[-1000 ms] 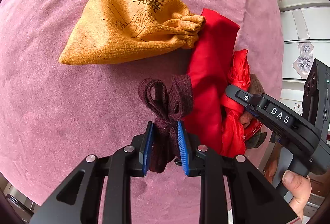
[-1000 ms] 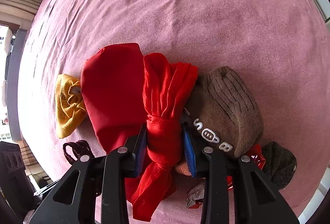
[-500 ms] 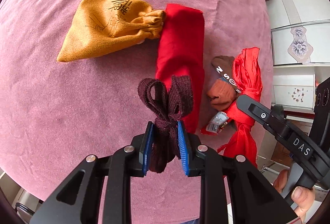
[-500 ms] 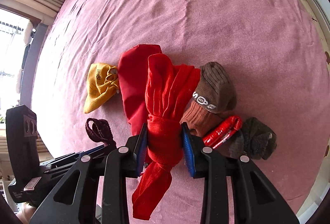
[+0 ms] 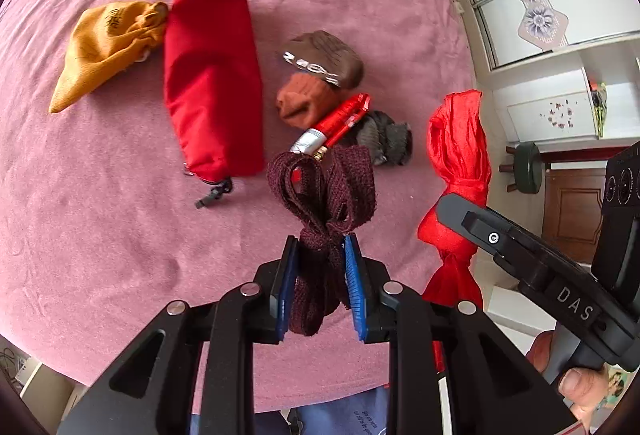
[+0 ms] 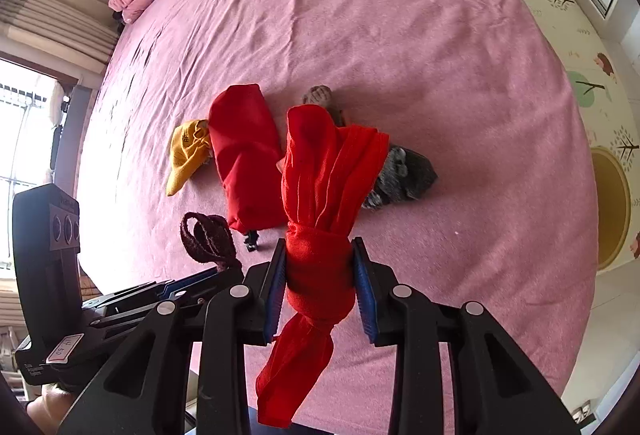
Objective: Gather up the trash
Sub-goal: 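Grasp the dark red shoelace with the left tool while the right tool grasps the red pouch, then carry the shoelace and red pouch over the yellow bin with both tools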
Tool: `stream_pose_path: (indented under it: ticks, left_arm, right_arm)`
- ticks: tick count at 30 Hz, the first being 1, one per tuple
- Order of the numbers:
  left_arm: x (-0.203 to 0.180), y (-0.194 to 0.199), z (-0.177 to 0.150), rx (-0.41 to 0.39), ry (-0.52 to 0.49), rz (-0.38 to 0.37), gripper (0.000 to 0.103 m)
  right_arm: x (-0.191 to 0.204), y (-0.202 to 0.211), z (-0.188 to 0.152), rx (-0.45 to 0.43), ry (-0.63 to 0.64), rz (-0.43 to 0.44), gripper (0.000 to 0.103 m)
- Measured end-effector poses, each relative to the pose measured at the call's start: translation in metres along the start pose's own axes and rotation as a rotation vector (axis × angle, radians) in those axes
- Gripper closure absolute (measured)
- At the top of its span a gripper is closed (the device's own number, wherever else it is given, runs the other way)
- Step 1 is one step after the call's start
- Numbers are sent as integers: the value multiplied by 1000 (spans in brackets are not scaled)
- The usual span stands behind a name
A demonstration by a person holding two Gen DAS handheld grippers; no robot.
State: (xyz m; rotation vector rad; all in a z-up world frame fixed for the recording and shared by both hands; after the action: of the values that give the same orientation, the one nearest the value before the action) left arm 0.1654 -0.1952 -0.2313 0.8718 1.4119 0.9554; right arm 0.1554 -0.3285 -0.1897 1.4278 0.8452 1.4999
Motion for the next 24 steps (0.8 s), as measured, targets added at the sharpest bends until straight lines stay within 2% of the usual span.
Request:
stream_pose_path:
  ticks: [10, 24]
  left_arm:
    - [-78, -30, -38, 71, -125, -10, 79]
    - [-207, -88, -44, 143, -277, -13, 79]
  right_arm:
    - [-81, 48, -30, -40, -105, -10, 72]
    - [-219, 108, -40, -125, -296, -37, 72]
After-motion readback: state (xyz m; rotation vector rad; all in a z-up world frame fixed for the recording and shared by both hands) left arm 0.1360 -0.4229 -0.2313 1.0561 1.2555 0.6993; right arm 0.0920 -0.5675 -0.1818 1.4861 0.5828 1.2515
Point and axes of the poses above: each gripper's, at about its wrist camera, not at the fingertips, and y roughly against the way its jaws point, x to its left, z to its top, the point moved 6 cm from there along -y, roughly the way its jaws point, and after that the axes turned 1 degree about -z, right-handed, at the moved point
